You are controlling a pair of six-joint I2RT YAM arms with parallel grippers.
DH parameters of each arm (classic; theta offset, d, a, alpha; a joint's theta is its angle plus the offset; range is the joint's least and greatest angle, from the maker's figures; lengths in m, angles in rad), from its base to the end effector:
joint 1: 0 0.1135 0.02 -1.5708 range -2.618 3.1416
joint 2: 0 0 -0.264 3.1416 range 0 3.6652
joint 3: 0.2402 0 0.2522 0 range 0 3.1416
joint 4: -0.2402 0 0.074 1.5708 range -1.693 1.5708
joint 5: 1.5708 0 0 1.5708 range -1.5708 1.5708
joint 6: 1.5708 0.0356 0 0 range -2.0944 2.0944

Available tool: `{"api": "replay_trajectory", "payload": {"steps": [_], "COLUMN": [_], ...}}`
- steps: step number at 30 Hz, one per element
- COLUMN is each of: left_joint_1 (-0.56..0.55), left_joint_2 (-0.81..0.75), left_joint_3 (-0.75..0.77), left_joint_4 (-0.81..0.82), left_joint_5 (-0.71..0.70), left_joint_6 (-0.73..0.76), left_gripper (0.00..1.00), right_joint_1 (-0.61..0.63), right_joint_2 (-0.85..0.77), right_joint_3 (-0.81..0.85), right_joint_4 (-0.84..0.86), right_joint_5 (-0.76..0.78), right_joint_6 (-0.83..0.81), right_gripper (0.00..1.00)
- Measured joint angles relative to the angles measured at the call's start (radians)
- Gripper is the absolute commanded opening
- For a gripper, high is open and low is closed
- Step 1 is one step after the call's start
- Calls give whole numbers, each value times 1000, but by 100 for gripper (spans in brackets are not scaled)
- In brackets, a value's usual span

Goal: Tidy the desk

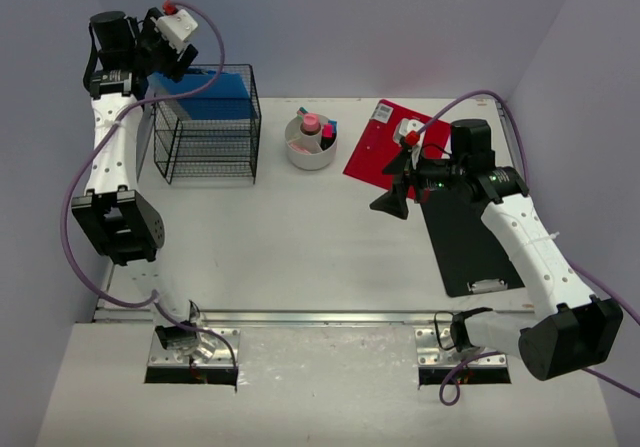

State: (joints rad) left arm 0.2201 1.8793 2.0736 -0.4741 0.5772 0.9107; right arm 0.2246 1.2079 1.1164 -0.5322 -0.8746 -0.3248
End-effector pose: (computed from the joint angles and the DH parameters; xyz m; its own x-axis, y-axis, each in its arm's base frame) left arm 0.4226 0.0746 0.4425 0.0945 0.6995 -0.7084 0.4145 0.6193 0.6668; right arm 0.2418 0.0833 0.3411 -0.3003 -0.2785 -0.9123 -0.8925 0.4196 0.1657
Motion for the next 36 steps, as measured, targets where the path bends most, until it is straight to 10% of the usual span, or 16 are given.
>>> {"api": "replay_trajectory", "payload": {"steps": [6,11,25,36], "left_joint_1": [43,54,42,18], "left_joint_2": [-112,-344,-371,-297], "left_joint_3": [-166,-231,-307,-438], "left_joint_4": [195,128,-314,-74], "left_joint_5": [46,1,-190,-321], "left_joint_6": [-348,-474,-507,-627], "left_gripper": [55,1,0,0], "right_joint_1": [-1,-1,-6,-6], "right_joint_2": [-1,-2,21,48], "right_joint_3": [-5,-14,-14,-14], "right_joint_4": [-1,-1,0,3], "right_joint_5": [0,1,1,1], "right_joint_6": [-8,-8,7,11], "right_gripper": [99,99,99,99]}}
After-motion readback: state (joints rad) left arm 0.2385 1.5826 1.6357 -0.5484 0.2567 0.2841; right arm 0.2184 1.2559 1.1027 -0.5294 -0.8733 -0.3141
